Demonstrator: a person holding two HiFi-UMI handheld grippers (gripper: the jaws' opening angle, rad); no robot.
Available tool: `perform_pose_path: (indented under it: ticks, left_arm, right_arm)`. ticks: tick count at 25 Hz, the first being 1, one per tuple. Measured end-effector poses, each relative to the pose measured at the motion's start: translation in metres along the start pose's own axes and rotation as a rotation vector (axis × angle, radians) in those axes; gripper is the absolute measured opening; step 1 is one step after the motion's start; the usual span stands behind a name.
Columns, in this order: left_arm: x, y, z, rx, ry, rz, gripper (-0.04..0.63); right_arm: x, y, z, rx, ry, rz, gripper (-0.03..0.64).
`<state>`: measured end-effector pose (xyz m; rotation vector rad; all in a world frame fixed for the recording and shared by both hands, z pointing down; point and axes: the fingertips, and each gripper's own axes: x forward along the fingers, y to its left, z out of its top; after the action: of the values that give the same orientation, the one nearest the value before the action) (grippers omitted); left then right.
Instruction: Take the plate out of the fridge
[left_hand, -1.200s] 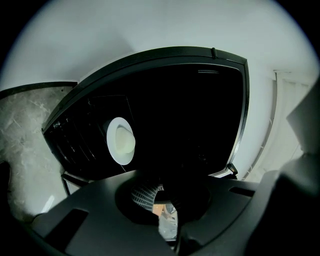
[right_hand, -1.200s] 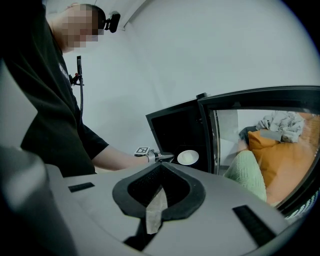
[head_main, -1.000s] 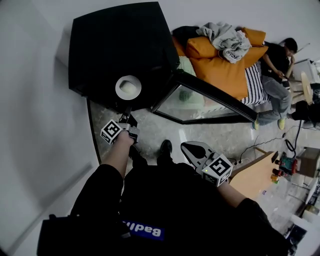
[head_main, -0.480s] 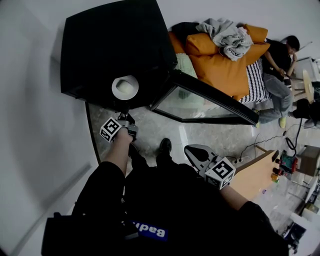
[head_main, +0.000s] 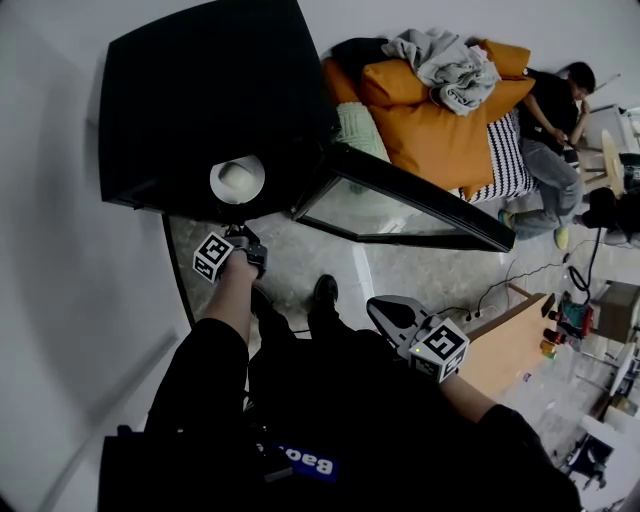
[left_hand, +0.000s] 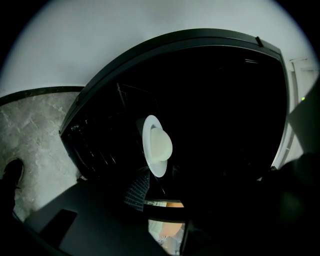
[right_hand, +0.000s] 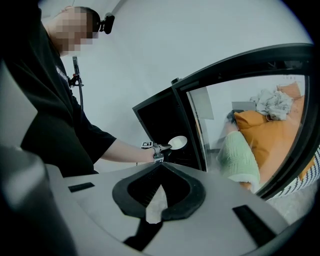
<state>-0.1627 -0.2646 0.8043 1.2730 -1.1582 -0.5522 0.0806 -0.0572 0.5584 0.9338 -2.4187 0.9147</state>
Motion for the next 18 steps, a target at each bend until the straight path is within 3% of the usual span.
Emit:
perform_pose_path:
  ticks: [18]
  left_arm:
    - [0.029,0.015,0.015,-0.074,-0.069,0.097,0.129]
  right_arm:
    - [-0.002,-0.016,-0.002,0.011,0.028,-0.007,-0.003]
